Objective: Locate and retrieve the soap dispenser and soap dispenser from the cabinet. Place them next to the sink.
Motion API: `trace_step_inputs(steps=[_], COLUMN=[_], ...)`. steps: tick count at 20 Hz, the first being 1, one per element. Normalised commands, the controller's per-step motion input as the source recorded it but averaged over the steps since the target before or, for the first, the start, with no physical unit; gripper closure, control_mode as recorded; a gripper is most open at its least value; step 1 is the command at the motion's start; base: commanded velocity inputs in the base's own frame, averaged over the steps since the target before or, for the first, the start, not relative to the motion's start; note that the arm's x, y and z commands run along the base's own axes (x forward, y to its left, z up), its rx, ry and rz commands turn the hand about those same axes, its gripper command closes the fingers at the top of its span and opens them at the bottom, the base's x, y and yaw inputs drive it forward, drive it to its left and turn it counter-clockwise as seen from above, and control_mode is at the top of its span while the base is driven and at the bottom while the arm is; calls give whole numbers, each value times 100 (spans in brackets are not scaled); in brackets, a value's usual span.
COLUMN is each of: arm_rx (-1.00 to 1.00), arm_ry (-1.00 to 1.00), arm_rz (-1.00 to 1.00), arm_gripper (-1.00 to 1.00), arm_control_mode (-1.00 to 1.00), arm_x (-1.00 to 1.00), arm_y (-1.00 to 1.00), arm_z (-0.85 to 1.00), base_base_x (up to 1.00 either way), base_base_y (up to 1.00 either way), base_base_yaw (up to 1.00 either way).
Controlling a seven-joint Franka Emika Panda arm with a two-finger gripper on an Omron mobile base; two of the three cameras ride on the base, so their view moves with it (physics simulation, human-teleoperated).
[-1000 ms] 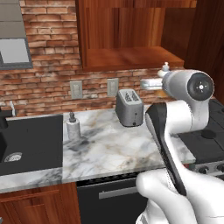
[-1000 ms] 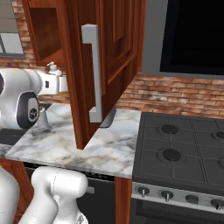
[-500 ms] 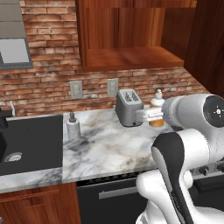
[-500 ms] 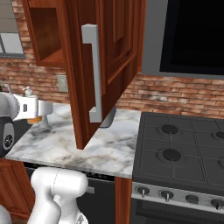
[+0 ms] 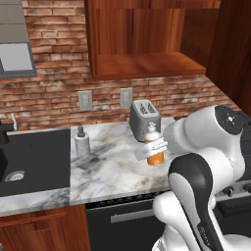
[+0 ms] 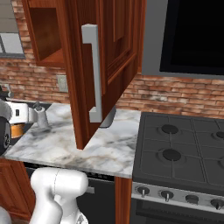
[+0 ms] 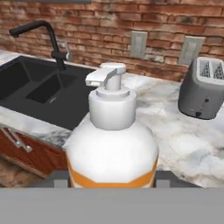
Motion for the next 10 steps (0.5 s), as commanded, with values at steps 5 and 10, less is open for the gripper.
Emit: trace_step_inputs(steps=[5, 10], arm_rx=[0, 0], arm_ry=[0, 0], arm_rz=[40, 40], arm_gripper=[100, 100], arm_control_mode=[-100, -100], arm_x=[-6, 0], arm_y=[54, 52], arm_z=[-63, -65], base_base_x=[0, 0], base_base_y=[0, 0], base_base_yaw=[0, 0])
